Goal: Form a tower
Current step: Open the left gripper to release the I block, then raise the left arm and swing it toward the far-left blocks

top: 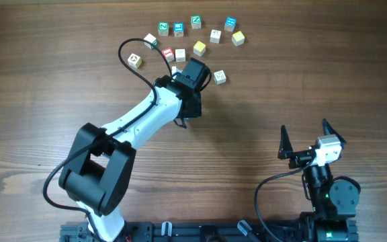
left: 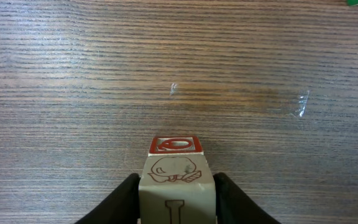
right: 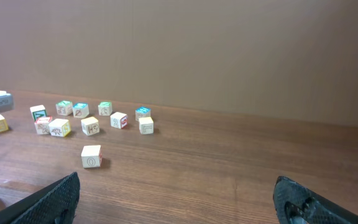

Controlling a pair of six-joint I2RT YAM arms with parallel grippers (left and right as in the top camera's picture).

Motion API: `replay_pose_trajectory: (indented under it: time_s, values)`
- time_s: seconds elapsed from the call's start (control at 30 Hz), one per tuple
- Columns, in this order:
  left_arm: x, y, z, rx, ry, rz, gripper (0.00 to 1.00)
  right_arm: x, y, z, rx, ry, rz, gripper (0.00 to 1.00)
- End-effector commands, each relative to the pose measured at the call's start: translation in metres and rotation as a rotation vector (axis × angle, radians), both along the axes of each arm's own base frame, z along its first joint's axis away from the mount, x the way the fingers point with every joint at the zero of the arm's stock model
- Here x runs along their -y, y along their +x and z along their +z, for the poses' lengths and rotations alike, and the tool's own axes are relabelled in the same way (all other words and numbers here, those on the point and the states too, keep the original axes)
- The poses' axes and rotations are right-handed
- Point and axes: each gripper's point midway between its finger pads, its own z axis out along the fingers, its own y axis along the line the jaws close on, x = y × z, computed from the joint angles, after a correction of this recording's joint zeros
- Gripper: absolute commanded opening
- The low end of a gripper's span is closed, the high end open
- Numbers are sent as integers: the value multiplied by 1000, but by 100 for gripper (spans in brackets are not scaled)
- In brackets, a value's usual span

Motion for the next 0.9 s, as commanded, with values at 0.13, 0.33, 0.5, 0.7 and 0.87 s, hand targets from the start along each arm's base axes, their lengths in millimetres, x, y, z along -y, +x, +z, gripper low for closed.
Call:
replay_pose_trajectory:
  time_s: [0.13, 0.33, 0.5, 0.7, 0.87]
  values:
    - [-5, -1, -7, -6, 22, 12, 73, -1, -1, 3, 10, 14, 8, 100]
    - [-7, 12, -3, 32, -3, 33, 75, -1, -1, 3, 10, 14, 8, 100]
    - [-33, 28, -2, 42, -7, 108, 92, -1, -1, 3, 10, 14, 8, 100]
    - [-74, 51, 0, 71, -23, 222, 97, -1, -1, 3, 10, 14, 8, 100]
    - [-110, 53, -2, 48, -9, 306, 100, -1, -1, 3, 10, 14, 8, 100]
